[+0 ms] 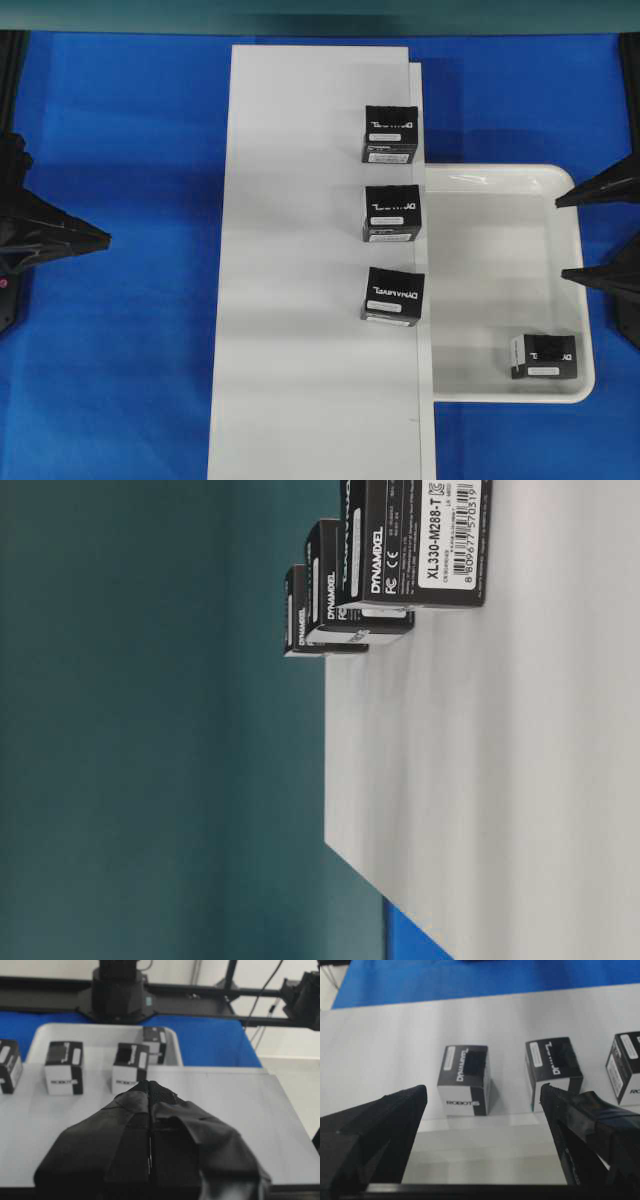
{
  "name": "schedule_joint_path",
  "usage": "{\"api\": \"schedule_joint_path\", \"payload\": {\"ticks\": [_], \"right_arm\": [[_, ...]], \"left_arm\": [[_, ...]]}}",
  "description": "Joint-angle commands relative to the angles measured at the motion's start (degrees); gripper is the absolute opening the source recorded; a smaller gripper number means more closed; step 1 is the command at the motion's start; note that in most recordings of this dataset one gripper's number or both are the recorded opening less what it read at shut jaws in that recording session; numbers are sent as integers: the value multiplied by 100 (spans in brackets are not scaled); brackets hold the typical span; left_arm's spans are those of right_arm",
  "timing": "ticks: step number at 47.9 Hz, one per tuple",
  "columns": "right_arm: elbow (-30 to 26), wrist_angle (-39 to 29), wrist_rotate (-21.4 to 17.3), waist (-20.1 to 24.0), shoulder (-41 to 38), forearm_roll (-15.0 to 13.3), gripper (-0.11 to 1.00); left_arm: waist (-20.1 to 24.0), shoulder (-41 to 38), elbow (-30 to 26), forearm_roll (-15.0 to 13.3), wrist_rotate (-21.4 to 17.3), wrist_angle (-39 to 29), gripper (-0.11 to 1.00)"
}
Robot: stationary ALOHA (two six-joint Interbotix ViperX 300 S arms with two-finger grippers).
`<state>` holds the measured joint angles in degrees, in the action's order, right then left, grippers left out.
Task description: Place the box from the white plastic tray onto the white base.
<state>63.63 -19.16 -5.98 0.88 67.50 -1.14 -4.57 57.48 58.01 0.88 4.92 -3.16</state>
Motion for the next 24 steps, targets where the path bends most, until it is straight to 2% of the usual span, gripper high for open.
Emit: {"api": "schedule_joint_path", "payload": {"ticks": [1, 24], "right_arm": [[-18, 18, -26, -18, -18, -9, 98], [0, -26, 18, -9, 35, 0, 98]], "left_arm": [[-53, -18, -62, 9, 9, 35, -7], [-70, 9, 26, 9, 9, 88, -7]]}}
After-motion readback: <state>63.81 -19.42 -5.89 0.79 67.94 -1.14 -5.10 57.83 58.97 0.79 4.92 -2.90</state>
